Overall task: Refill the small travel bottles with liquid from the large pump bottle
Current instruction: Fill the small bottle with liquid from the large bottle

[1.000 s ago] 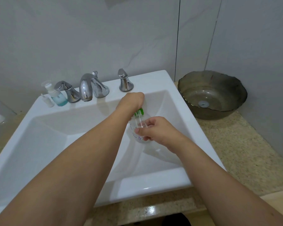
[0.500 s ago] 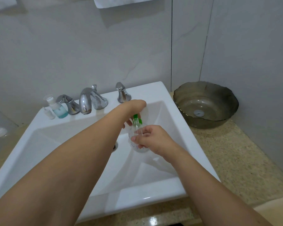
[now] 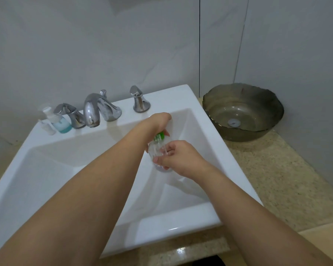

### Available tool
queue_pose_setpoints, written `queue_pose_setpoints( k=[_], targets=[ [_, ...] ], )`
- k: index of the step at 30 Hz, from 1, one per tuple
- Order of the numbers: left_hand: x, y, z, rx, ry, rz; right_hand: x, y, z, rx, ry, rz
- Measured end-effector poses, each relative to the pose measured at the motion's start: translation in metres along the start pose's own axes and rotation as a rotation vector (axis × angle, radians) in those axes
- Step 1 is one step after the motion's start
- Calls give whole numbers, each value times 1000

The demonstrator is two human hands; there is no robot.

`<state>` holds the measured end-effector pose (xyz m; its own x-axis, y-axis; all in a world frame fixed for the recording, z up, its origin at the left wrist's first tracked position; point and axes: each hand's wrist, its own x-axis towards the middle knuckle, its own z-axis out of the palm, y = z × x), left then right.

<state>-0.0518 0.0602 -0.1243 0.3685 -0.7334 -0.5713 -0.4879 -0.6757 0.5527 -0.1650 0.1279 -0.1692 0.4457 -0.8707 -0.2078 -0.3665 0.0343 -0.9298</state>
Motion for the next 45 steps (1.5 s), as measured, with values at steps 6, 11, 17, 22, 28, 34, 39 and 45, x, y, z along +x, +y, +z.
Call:
queue_pose_setpoints(
  k=[6, 11, 17, 22, 28, 34, 39, 45],
  targets=[
    [-3, -2, -1, -29, -1, -15, -1, -2, -1, -48, -3, -23],
    [-12, 3, -2, 3, -18, -9, -4, -4, -1, -50, 0, -26],
    [-21, 15, -12, 3, -55, 25, -10, -11, -4, 81, 29, -29],
    [-19, 13, -14, 58, -49, 8, -11, -12, -4, 81, 26, -19],
    [-23, 12, -7, 88, 6, 45, -9, -8, -4, 0, 42, -23],
    [-17, 5, -2, 69, 44, 90, -1, -3, 1, -97, 47, -21],
    [-24, 4, -3, 34, 40, 98, 0, -3, 0, -100, 40, -18],
    [-32, 8, -7, 37, 26, 75, -5, -6, -1, -2, 24, -7]
  ],
)
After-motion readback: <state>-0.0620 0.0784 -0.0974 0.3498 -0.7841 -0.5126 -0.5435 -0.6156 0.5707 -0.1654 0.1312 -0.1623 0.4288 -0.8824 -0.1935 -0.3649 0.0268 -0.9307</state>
